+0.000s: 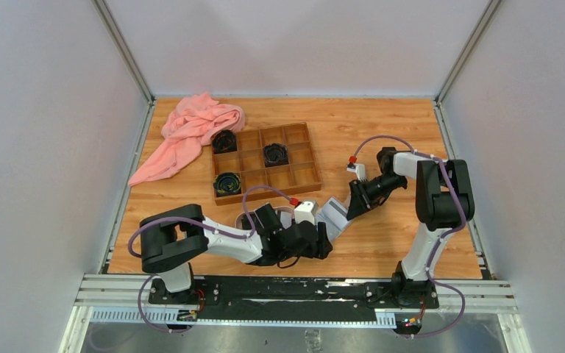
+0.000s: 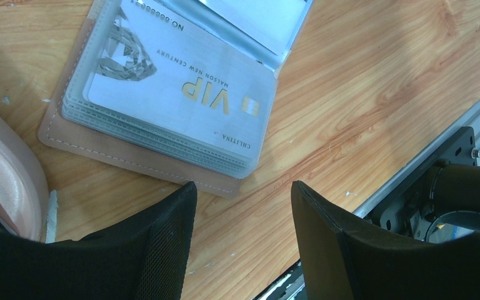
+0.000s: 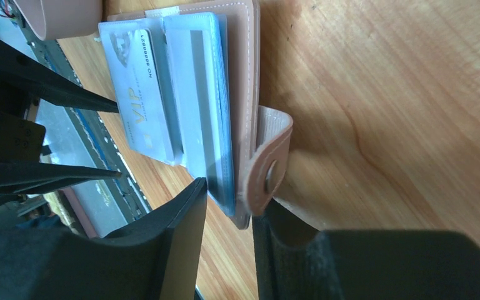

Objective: Put the credit cards into the card holder
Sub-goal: Close the card holder at the center of the board.

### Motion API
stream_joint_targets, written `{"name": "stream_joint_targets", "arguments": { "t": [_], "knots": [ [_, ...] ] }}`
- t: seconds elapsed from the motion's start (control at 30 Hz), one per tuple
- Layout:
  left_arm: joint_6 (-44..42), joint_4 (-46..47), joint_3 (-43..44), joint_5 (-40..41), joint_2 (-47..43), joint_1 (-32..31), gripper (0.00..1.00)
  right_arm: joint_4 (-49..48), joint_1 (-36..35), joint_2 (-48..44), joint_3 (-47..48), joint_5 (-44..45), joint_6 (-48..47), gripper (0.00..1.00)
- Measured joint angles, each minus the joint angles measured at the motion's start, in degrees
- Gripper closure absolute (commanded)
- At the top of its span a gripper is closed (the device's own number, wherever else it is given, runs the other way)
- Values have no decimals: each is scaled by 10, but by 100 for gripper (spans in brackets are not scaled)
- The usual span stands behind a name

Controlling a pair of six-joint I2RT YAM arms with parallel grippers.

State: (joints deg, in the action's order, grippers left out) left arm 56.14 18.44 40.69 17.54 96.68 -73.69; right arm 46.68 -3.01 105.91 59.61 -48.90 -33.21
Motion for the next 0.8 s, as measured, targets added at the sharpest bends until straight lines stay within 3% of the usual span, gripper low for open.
{"name": "stream_joint_targets", "arguments": {
  "t": [0.43, 0.8],
  "knots": [
    [0, 8, 3, -4, 6, 0, 36, 5, 4, 9, 0, -35, 25, 96],
    [-7, 8, -25, -5, -65, 0, 32, 21, 31, -13, 0, -28, 8, 100]
  ]
}}
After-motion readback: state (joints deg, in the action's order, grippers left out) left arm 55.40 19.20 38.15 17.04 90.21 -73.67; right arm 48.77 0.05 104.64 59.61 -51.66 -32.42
